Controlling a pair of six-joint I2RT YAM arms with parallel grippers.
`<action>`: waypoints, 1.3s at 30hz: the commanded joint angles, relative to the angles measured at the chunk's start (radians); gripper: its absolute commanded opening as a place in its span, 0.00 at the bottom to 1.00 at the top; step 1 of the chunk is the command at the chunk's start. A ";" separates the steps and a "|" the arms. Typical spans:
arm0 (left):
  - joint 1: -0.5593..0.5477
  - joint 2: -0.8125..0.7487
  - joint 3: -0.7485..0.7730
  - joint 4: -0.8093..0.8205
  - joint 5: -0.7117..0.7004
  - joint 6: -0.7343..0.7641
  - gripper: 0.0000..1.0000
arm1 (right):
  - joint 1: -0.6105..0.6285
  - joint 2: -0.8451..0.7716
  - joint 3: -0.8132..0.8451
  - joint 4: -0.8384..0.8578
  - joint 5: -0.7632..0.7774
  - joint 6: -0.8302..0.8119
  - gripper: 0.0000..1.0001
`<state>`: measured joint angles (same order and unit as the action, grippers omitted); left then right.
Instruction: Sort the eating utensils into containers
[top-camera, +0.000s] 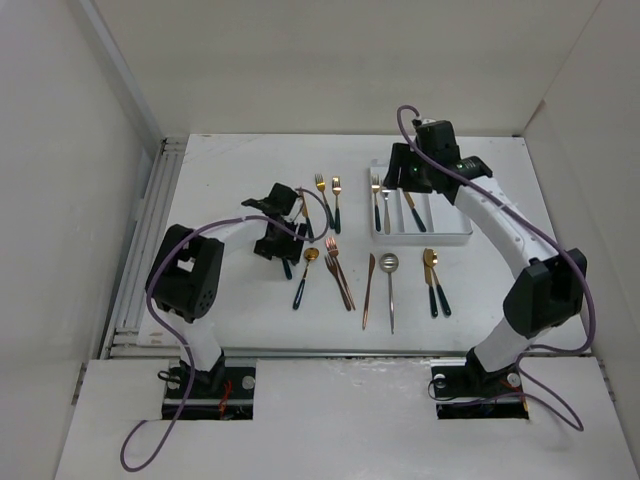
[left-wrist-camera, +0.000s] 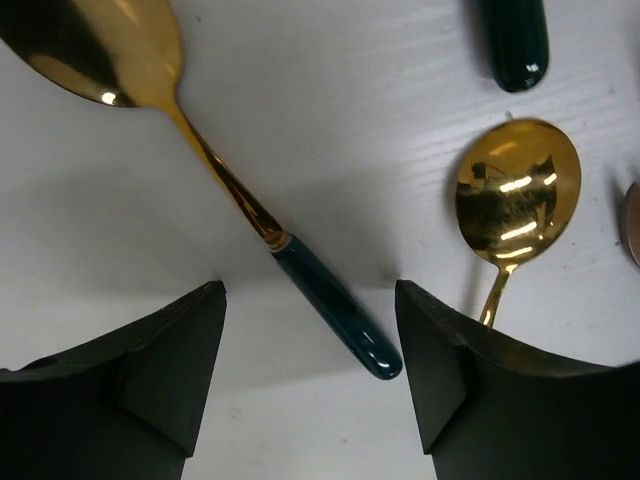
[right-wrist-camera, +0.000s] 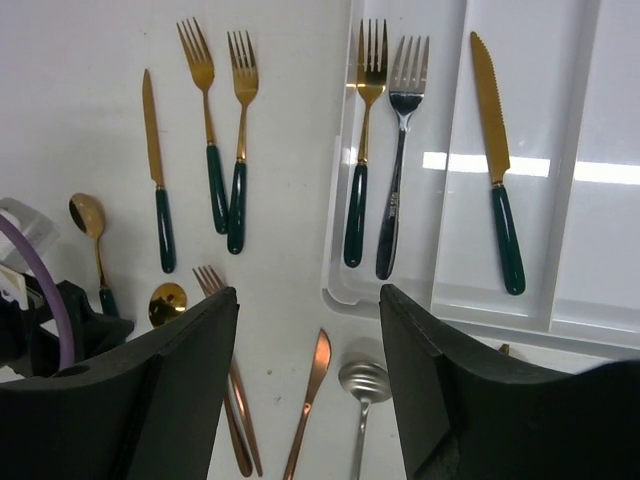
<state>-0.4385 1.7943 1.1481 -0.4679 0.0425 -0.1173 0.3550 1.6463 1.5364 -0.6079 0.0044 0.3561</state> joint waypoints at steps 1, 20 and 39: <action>-0.026 -0.016 -0.040 -0.040 0.023 -0.008 0.64 | 0.002 -0.072 -0.005 -0.003 0.040 0.009 0.64; 0.090 0.037 0.097 -0.040 -0.017 -0.068 0.00 | 0.058 -0.158 -0.055 0.014 0.068 -0.045 0.66; 0.121 -0.417 0.320 0.203 0.306 -0.165 0.00 | 0.357 0.020 0.079 0.523 -0.291 0.044 0.75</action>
<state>-0.2909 1.3861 1.5043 -0.3058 0.2829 -0.2321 0.6926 1.6466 1.5429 -0.2127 -0.2733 0.3534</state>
